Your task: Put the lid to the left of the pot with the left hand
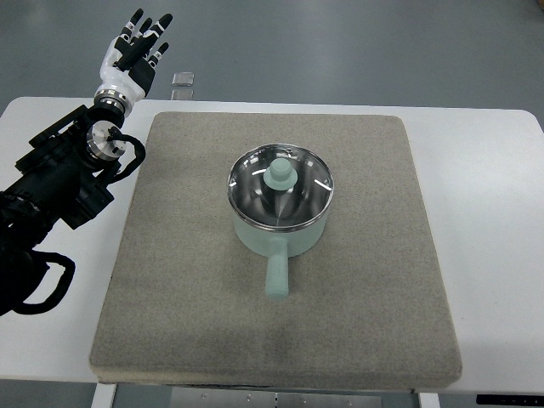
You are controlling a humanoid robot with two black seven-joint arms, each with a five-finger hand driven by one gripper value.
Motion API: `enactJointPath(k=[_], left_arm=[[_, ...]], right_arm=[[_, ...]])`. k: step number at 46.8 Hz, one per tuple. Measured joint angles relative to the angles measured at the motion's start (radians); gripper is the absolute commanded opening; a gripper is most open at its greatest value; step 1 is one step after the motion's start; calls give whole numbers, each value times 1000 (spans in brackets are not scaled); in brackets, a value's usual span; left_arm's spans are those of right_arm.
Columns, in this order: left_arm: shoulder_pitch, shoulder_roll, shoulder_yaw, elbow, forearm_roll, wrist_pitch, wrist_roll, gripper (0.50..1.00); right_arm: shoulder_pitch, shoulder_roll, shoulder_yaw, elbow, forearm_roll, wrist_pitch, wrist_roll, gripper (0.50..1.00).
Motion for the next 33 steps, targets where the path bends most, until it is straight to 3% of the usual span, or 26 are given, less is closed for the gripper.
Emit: enactJointPath(k=[13, 23, 33], left_arm=[[4, 11, 8, -18, 6, -1, 4, 996], [-7, 27, 172, -23, 21, -9, 6, 996], [-37, 114, 273, -155, 127, -13, 6, 996]], right_arm=[[0, 0, 0, 0, 0, 0, 0, 921], [0, 0, 0, 0, 0, 0, 0, 921], [0, 0, 0, 0, 0, 0, 0, 921]])
